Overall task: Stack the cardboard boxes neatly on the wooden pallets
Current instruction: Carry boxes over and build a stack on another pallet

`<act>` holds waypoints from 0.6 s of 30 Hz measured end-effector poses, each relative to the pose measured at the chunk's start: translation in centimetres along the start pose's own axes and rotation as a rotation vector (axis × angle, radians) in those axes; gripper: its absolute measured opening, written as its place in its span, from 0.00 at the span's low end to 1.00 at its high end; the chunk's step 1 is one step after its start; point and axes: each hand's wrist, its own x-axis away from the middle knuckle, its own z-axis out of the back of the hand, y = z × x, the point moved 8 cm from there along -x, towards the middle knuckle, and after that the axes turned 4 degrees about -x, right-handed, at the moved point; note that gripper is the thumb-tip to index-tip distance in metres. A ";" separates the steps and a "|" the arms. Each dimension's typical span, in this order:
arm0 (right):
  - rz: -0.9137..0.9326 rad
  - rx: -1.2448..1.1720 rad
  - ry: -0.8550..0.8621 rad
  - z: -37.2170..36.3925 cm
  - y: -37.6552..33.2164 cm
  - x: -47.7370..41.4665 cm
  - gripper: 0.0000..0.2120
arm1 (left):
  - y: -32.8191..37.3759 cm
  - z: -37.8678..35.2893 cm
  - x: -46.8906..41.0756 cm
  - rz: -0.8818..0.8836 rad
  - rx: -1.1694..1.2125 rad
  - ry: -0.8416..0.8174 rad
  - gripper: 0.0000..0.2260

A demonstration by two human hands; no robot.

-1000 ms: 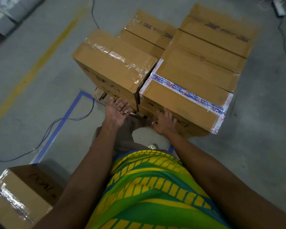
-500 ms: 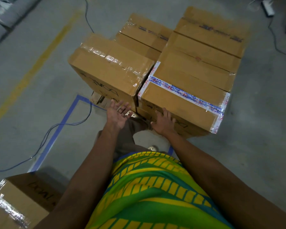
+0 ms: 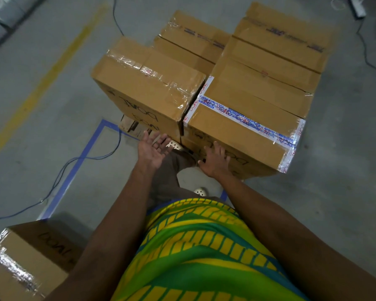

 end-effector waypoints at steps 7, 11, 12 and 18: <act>0.015 -0.004 0.003 0.8 -0.5 -0.4 0.33 | -0.2 0.4 -0.4 0.034 -0.020 0.002 0.24; -0.074 -0.086 0.007 2.1 1.3 -1.0 0.33 | -0.3 -1.4 -1.6 0.069 -0.146 -0.027 0.23; -0.111 -0.127 0.003 2.4 2.0 -1.4 0.33 | -0.1 -2.2 -2.0 0.075 -0.212 -0.037 0.23; -0.429 -0.434 0.103 5.9 9.1 -3.7 0.34 | 1.6 -7.1 -6.3 0.053 -0.647 -0.044 0.10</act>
